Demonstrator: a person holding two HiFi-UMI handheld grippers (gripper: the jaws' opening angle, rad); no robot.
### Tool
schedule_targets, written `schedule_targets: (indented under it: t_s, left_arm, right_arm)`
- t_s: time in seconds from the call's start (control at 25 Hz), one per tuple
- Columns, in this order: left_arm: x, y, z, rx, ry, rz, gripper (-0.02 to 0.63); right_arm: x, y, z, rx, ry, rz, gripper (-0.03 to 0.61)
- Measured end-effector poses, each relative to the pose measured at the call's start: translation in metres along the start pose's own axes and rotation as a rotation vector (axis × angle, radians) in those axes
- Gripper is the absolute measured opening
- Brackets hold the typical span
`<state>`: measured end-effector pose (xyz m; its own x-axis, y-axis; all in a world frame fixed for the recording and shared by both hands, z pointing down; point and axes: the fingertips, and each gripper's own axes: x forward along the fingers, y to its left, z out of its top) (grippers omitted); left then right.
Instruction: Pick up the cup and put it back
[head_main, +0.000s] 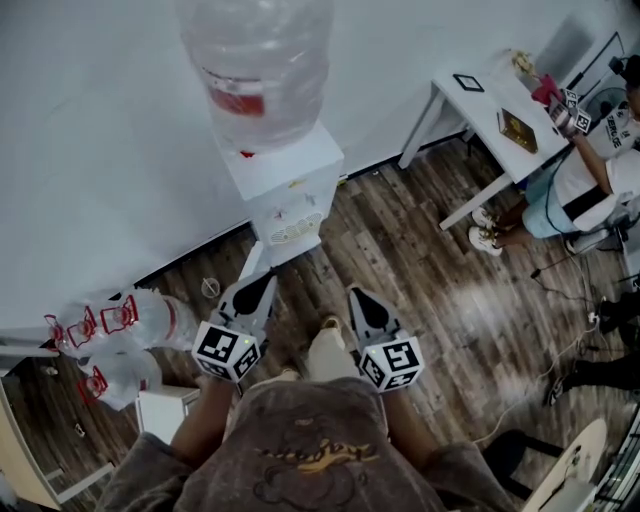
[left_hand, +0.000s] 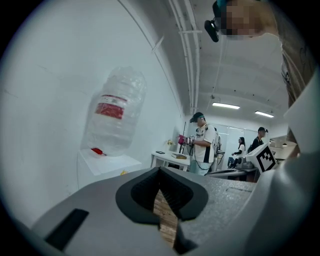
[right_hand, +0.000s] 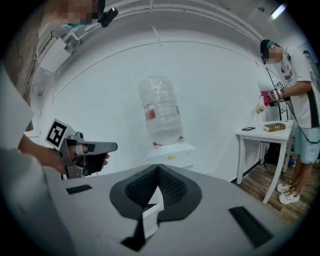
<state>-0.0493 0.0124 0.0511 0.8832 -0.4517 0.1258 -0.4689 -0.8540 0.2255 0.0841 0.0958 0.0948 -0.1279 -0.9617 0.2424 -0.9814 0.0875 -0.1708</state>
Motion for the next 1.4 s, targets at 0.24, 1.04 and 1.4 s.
schedule_targets:
  t_s: [0.24, 1.04, 1.4]
  left_arm:
    - [0.035, 0.021, -0.029, 0.012, 0.0, -0.002, 0.003]
    - [0.154, 0.115, -0.223, 0.025, 0.018, 0.043, 0.003]
    - [0.185, 0.15, -0.332, 0.06, 0.018, 0.056, 0.003]
  right_arm:
    - [0.032, -0.03, -0.024, -0.018, 0.011, 0.034, 0.003]
    - [0.172, -0.148, -0.193, -0.06, 0.013, 0.1, 0.003]
    - [0.222, -0.171, -0.303, -0.059, 0.014, 0.151, 0.003]
